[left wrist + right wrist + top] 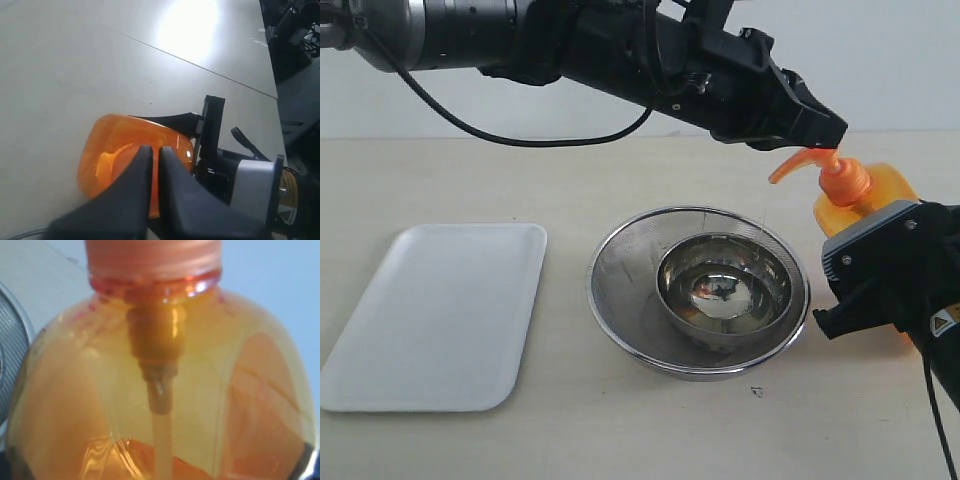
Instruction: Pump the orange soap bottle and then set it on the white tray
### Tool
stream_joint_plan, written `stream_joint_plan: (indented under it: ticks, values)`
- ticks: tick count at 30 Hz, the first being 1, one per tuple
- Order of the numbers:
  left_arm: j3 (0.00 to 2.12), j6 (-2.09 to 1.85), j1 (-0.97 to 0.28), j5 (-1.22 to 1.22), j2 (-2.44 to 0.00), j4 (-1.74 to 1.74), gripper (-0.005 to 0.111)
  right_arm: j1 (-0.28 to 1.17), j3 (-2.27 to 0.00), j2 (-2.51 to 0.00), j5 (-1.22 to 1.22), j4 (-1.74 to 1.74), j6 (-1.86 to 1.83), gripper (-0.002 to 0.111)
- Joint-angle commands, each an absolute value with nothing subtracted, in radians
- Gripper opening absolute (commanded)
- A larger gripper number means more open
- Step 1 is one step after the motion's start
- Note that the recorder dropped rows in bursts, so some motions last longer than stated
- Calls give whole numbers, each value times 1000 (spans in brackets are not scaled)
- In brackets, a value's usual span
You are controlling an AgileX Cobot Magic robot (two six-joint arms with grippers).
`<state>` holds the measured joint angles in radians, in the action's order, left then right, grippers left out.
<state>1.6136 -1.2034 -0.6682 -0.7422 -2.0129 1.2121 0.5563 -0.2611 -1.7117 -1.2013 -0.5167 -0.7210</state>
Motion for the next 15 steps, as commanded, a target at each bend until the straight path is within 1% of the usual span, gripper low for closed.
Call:
stream_joint_plan:
  ticks: [1,9,15]
  values:
    - [1579,-1211,-709,-793,-2091,1115,5,579,-270,-1708,-1221,-303,-679,0]
    - [1579,-1227,-709,-793,-2059,1119,5,579,-270,-1708,-1221,-303,-679,0]
    - [1579,-1227,-704,-786,-1990,1119,5,579,-270,-1708,-1221,-303,-679,0]
